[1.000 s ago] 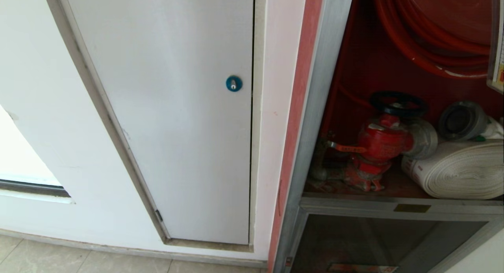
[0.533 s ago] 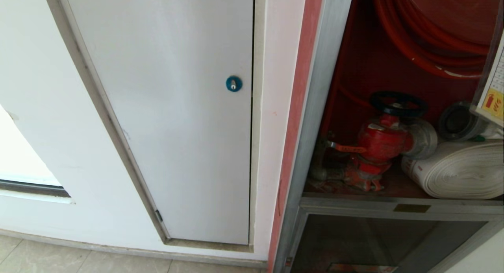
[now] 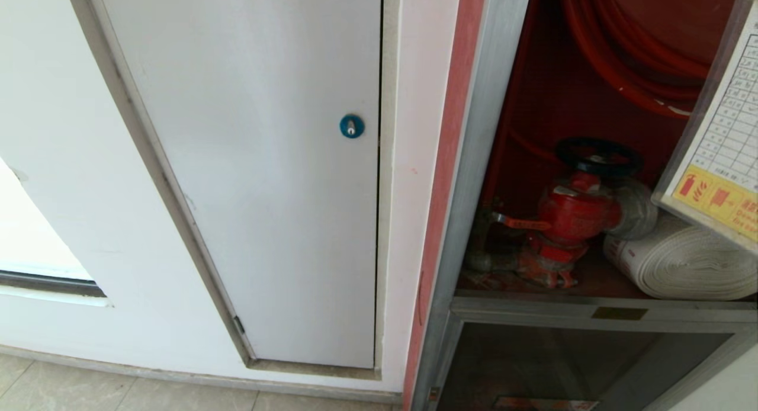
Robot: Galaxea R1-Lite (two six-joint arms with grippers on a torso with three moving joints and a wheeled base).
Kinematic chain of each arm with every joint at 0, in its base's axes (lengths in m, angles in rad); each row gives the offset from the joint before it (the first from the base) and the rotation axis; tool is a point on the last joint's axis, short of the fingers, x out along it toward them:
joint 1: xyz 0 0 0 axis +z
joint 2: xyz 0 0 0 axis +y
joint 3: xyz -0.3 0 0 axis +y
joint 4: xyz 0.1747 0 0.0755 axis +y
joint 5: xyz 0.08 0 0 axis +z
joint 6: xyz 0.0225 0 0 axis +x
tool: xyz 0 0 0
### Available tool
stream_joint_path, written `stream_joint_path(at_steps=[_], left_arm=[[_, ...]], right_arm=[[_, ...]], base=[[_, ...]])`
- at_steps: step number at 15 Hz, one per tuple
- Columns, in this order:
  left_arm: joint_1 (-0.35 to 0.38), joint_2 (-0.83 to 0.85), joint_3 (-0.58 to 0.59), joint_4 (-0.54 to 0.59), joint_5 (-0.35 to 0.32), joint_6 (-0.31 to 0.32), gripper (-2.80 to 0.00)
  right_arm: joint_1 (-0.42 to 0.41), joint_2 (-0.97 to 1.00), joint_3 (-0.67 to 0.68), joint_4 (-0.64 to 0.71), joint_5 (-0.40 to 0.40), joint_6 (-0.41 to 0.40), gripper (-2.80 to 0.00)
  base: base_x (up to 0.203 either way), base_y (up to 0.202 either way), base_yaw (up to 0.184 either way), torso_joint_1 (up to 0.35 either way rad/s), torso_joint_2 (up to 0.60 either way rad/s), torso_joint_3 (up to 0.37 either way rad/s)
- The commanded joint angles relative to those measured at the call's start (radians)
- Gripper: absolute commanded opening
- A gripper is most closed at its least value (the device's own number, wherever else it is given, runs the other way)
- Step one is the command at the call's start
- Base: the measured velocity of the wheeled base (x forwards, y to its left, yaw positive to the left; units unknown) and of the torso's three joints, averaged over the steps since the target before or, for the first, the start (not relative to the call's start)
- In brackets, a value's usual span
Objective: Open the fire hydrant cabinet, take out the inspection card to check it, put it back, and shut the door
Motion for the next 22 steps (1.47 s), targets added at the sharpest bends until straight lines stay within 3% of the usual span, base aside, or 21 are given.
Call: stream_joint_path(at_steps=[1,6,14,22], left_arm=[[0.000,0.001,0.005,0.000,0.000,0.000,-2.80],[0.000,0.001,0.005,0.000,0.000,0.000,-2.80],[0.000,0.001,0.005,0.000,0.000,0.000,-2.80],[0.000,0.001,0.005,0.000,0.000,0.000,-2.80]], right_arm=[[0.000,-0.001,0.002,0.014,0.063,0.018,-2.80],[0.000,0.001,0.013,0.020,0.305,0.103,-2.80],[0.019,0.036,0.068,0.025,0.614,0.105,-2.80],[0.238,0.197,0.059,-0.021,0.624,0.059,-2.80]], base=[[0.000,0.000,0.000,0.000,0.00,0.000],[0.000,0.000,0.000,0.000,0.00,0.000],[0.000,0.000,0.000,0.000,0.00,0.000],[0.000,0.000,0.000,0.000,0.00,0.000]])
